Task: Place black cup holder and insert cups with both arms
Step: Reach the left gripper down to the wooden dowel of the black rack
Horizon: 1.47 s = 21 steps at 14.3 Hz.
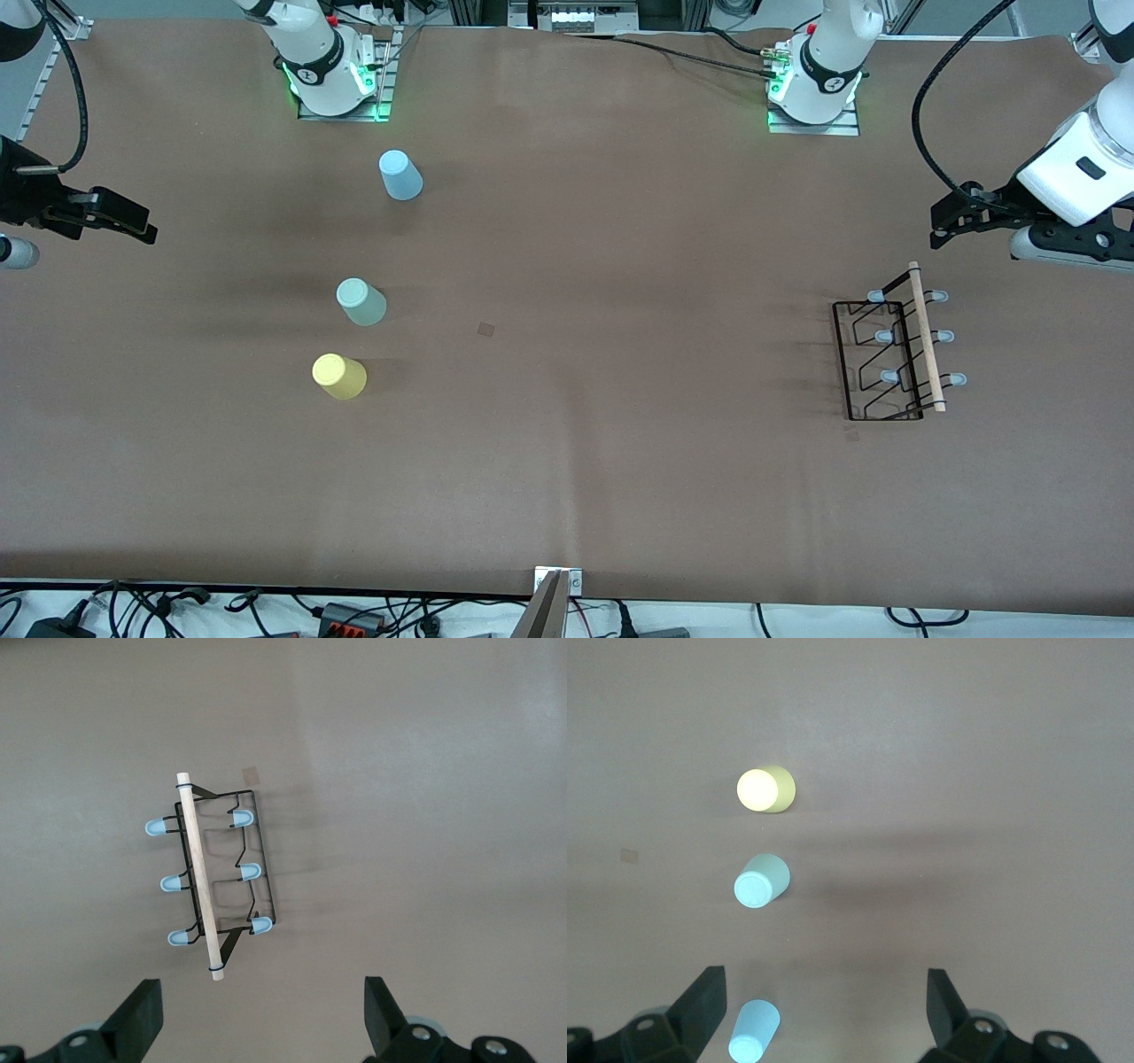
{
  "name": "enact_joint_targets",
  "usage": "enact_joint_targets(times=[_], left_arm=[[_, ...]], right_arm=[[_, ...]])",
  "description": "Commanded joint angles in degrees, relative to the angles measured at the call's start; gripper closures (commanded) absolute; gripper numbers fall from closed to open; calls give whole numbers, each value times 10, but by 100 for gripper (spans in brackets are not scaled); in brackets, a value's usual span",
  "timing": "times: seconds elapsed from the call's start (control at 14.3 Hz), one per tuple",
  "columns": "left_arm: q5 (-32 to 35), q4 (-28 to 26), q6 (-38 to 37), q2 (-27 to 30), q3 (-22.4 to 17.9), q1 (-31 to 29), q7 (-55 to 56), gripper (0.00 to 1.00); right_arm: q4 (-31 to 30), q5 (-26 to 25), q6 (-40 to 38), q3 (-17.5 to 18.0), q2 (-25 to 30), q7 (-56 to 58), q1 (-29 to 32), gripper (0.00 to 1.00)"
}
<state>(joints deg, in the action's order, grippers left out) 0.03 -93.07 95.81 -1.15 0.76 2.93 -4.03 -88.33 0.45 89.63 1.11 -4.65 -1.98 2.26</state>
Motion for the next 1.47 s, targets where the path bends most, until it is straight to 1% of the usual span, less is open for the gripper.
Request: enact_joint_targets(times=[0.0, 0.49, 0.56, 0.63, 0.77, 0.84, 1.05, 1.19, 1.33, 1.4], left_arm=[[11, 11, 0, -4, -1, 1, -3, 0], [10, 10, -7, -10, -2, -1, -4, 0], [9, 10, -14, -10, -1, -1, -3, 0], [9, 11, -39, -10, -1, 1, -2, 0], [3, 12, -72, -10, -1, 0, -7, 0], [3, 11, -76, -14, -1, 0, -8, 0], [4, 12, -77, -32, -1, 0, -9, 0], [7, 13, -77, -36, -1, 0, -12, 0], [8, 16, -75, -48, -6, -2, -13, 0], [9, 9, -70, -58, -8, -7, -12, 0]], right_arm=[[10, 9, -9, -1, -3, -6, 2, 0], [10, 10, -9, -1, -3, -7, 0, 0], [9, 10, -9, -1, -3, -7, 0, 0], [9, 9, -9, -1, -4, -5, -1, 0], [9, 6, -11, 2, -20, 4, -3, 0], [9, 7, -15, 2, -24, 5, -3, 0], [9, 7, -50, 2, -47, 6, -2, 0], [9, 3, -87, 2, -50, -7, -3, 0], [1, 2, -102, 2, -51, -9, -3, 0], [-3, 2, -102, 2, -50, -9, -4, 0]])
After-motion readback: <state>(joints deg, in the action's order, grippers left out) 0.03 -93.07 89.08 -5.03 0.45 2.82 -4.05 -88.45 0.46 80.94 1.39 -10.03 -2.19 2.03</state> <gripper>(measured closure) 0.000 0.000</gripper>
